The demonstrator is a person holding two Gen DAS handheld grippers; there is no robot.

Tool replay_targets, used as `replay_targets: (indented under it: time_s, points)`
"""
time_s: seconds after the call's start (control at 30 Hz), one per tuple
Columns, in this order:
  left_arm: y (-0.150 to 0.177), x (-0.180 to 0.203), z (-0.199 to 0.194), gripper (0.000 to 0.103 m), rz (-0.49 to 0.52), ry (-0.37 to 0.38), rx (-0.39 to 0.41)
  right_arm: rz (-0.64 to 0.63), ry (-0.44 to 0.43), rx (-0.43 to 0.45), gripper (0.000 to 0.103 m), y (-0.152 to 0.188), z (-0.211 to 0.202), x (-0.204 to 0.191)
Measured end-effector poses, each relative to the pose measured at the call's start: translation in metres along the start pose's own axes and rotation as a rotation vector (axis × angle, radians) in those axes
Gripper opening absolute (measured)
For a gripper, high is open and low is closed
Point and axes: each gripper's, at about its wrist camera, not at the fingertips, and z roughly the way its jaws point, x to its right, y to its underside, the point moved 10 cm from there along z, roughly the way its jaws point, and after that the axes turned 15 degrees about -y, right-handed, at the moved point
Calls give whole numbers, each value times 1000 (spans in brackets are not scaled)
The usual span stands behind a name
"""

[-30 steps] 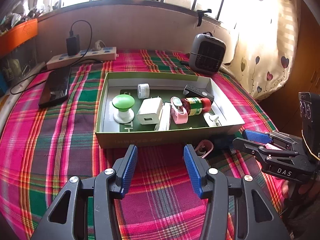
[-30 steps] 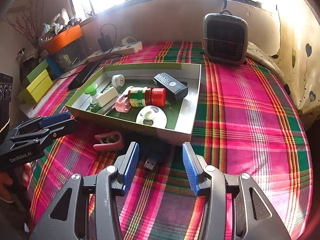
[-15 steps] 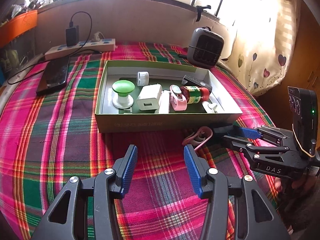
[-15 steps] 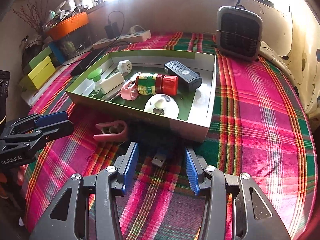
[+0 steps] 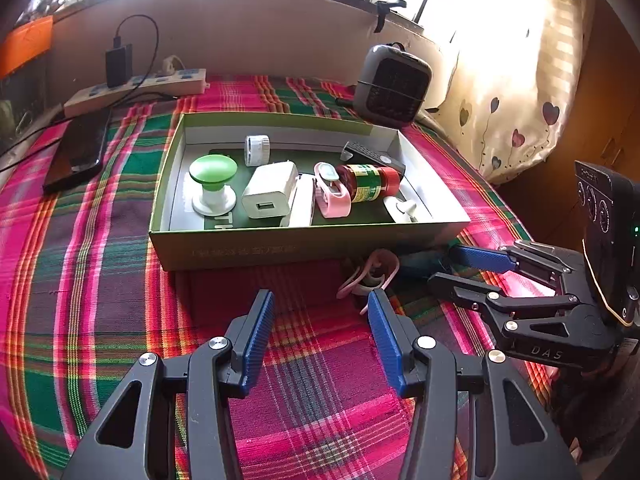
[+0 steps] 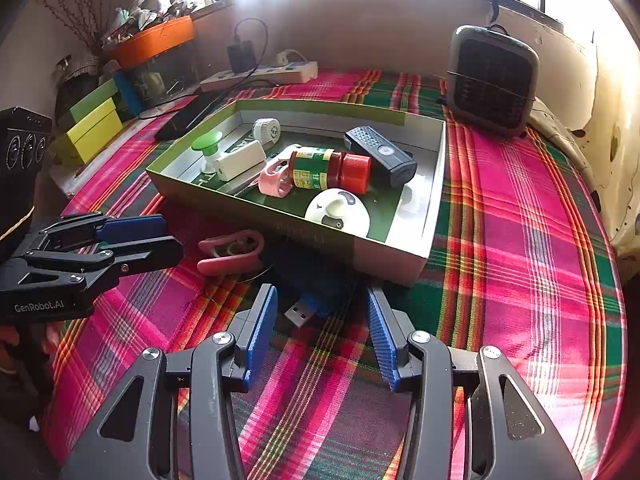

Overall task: Organize rigid objects
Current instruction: 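Move the left gripper to the pink hair clip while the right gripper approaches the blue USB stick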

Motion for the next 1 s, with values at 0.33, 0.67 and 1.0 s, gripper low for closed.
replay_targets:
  time_s: [0.33,0.67,1.0]
  points:
    - [-1,5,2,48,16,12,-2,-70,-48,-27,46,-8,16,-4]
    - [-4,6,7,48,21,25,-12,-94,-151,-60,47,4,14,-19]
    - [-9,20,7,48,56,48,-12,-119,-43,-56,47,-5,21,-11]
